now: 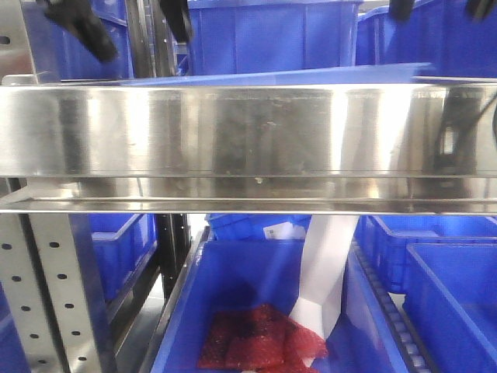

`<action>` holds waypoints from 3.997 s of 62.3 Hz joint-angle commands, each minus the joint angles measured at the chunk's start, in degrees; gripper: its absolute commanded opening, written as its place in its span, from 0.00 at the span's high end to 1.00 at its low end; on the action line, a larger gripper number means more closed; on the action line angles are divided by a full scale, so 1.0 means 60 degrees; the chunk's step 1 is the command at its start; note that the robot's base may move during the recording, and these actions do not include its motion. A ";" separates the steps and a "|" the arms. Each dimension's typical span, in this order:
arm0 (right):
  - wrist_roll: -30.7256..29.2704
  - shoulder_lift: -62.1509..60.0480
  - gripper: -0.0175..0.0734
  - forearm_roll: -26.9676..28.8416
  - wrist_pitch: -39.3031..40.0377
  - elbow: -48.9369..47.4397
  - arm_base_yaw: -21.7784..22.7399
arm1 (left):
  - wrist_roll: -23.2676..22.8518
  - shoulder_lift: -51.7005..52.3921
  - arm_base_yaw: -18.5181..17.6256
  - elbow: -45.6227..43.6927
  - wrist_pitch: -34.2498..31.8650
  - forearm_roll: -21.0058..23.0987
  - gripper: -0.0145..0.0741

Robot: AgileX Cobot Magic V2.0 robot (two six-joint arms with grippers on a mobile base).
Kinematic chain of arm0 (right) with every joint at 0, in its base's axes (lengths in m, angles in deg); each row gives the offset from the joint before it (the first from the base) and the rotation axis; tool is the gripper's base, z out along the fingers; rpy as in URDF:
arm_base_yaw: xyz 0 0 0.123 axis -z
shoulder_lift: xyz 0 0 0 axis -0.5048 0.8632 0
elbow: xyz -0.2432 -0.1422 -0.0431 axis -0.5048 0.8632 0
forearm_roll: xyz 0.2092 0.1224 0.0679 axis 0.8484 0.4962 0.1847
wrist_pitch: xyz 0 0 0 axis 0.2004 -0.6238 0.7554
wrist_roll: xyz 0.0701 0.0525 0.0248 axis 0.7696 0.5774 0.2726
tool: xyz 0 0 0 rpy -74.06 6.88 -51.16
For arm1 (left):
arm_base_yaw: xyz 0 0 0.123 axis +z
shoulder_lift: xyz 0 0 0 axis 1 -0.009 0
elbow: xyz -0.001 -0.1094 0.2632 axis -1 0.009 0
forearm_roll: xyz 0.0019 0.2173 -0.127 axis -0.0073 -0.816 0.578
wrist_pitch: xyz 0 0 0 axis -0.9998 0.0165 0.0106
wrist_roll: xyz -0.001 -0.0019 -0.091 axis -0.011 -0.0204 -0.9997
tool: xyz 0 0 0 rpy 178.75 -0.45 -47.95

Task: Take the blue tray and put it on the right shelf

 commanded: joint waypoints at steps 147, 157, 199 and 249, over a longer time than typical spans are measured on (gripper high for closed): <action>-0.1515 -1.4722 0.74 -0.0295 0.7881 1.2949 -0.0037 | 0.1644 1.7295 0.2296 1.6422 -1.0456 -0.0714 0.89; -0.1515 -1.4722 0.74 -0.0295 0.7881 1.2949 -0.0037 | 0.1644 1.8024 0.2853 1.8313 -1.2245 -0.0553 0.89; -0.1515 -1.4722 0.74 -0.0295 0.7883 1.2949 -0.0037 | 0.1644 1.8002 0.3442 1.8993 -1.2365 -0.0553 0.89; -0.2379 -1.6479 0.74 0.1465 1.0868 1.6792 0.3065 | 0.1644 1.8002 0.3442 1.8993 -1.2365 -0.0553 0.89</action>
